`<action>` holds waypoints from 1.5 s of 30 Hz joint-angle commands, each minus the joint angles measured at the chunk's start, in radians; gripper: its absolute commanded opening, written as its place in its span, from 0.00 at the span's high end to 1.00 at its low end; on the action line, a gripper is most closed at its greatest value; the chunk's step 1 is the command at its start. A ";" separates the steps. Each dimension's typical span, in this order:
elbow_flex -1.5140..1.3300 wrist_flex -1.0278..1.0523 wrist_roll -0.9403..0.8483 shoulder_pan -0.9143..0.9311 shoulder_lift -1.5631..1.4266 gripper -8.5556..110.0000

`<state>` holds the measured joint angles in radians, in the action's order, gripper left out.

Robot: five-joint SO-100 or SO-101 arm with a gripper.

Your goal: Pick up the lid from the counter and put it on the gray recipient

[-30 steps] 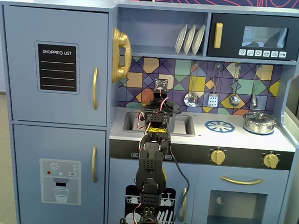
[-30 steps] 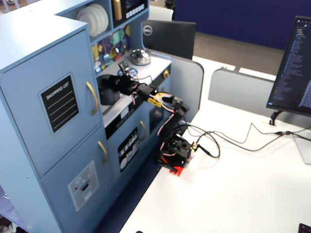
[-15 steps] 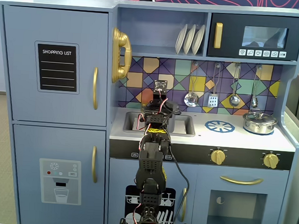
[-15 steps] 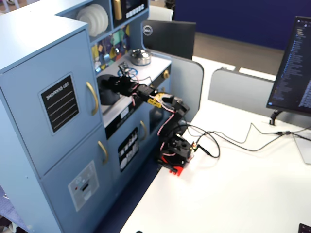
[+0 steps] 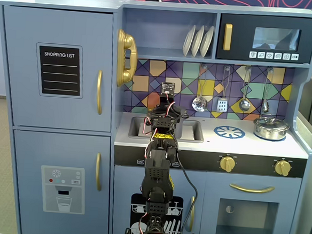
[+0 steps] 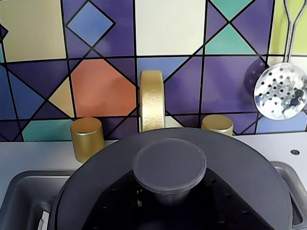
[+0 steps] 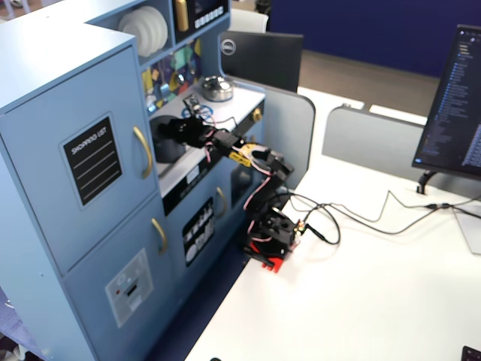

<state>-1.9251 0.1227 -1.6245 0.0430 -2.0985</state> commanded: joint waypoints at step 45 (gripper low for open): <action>-1.075 1.272 0.187 -0.092 -1.080 0.93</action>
<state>-2.9989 1.2962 -1.4680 -0.0276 -3.1707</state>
